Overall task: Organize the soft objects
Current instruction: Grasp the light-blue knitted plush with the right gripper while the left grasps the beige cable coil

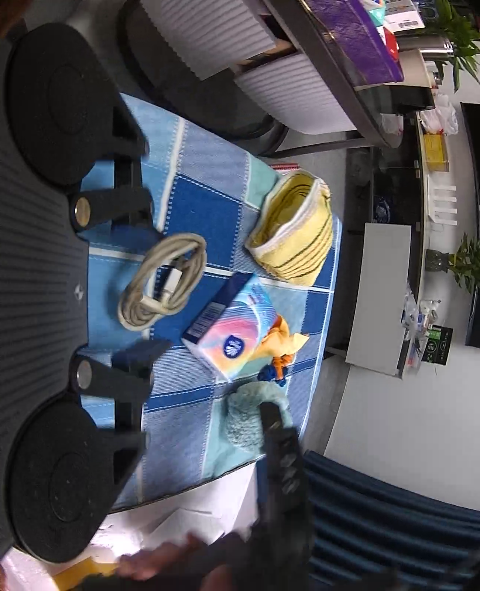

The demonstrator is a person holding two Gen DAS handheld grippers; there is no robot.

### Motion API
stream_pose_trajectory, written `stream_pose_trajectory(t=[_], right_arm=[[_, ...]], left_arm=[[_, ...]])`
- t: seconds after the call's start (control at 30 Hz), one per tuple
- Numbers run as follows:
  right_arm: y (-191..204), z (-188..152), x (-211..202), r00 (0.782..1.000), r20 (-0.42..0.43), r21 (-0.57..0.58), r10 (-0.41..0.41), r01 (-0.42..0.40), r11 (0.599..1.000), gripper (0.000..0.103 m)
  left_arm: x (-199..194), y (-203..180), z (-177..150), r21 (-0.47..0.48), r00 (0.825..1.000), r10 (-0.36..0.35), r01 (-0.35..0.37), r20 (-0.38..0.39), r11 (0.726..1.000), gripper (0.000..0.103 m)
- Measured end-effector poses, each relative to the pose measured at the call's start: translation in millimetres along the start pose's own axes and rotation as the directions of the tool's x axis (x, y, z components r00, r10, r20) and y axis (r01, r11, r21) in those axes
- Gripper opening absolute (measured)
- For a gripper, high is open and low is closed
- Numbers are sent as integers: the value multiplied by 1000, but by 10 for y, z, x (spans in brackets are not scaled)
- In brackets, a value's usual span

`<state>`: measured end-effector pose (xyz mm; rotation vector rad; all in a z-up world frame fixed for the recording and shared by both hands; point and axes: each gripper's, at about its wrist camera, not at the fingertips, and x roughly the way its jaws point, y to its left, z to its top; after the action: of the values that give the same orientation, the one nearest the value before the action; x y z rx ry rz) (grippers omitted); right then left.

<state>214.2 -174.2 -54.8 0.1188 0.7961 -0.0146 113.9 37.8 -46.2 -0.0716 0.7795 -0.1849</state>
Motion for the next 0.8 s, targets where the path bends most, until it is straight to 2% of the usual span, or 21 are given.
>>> stream_pose_trajectory(t=[0.07, 0.13, 0.23, 0.3, 0.37, 0.4, 0.5, 0.53, 0.8], right_arm=[[2, 49, 122, 1000, -24, 7, -19, 20, 1000, 92], [14, 73, 204, 1000, -24, 11, -18, 18, 1000, 93], [71, 76, 332, 999, -44, -10, -20, 20, 1000, 93], [106, 79, 401, 998, -54, -20, -14, 12, 1000, 93], [109, 75, 469, 998, -70, -5, 5, -5, 1000, 88], [100, 65, 477, 997, -73, 9, 21, -20, 1000, 72], [114, 25, 428, 999, -47, 2, 20, -20, 1000, 70], [120, 17, 402, 999, -38, -2, 19, -19, 1000, 69], [109, -26, -74, 999, 38, -35, 26, -25, 999, 69]], left_arm=[[-22, 13, -31, 15, 1000, 10, -11, 14, 1000, 88], [-16, 29, -47, 25, 1000, 8, -8, 27, 1000, 94], [29, 50, -61, 40, 998, 54, -55, 28, 998, 98], [84, 60, -72, 43, 998, 60, -61, 15, 997, 98], [143, 56, -76, 60, 997, 72, -73, 16, 996, 95], [152, 40, -75, 73, 996, 81, -83, 26, 994, 93], [170, 15, -75, 103, 993, 104, -108, 48, 989, 78], [160, 11, -74, 105, 994, 97, -102, 57, 989, 67], [43, 39, -80, 68, 994, 82, -87, 73, 994, 66]])
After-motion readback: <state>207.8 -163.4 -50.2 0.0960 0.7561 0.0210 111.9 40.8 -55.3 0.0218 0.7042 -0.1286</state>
